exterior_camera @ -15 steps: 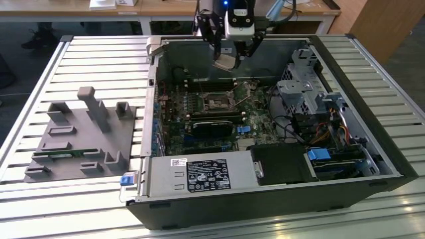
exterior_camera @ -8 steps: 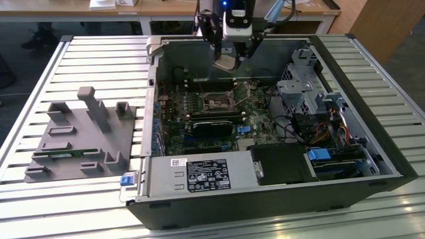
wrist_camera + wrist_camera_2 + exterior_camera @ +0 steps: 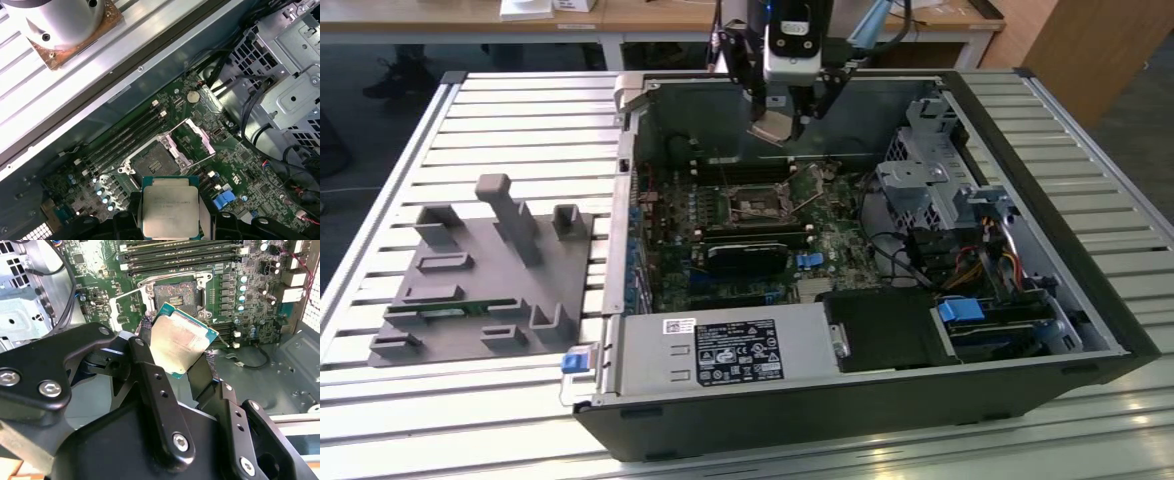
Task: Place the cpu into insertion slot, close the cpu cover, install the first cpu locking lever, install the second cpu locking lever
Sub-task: 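Place the cpu into insertion slot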
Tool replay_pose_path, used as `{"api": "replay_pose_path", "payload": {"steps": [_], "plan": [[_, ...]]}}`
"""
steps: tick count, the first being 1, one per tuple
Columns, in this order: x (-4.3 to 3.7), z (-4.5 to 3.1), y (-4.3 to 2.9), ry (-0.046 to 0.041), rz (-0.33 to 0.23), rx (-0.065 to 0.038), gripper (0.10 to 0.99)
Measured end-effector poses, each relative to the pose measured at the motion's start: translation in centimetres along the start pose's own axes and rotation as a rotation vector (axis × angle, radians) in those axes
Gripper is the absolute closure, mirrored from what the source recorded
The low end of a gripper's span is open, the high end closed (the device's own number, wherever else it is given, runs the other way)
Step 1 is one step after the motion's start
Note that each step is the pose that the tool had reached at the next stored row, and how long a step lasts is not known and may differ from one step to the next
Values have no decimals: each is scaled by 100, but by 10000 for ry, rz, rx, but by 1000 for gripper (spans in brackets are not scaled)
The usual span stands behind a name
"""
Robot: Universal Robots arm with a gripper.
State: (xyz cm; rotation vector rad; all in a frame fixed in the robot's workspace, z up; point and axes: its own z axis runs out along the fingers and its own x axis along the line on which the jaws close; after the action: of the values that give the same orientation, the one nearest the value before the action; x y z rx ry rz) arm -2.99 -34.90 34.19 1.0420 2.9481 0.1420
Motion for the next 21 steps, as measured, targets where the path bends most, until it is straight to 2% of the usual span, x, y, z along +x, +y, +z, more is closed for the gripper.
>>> {"api": "replay_pose_path", "payload": {"steps": [21], "plan": [[2, 32, -5, -102, 1132, -21, 549]]}}
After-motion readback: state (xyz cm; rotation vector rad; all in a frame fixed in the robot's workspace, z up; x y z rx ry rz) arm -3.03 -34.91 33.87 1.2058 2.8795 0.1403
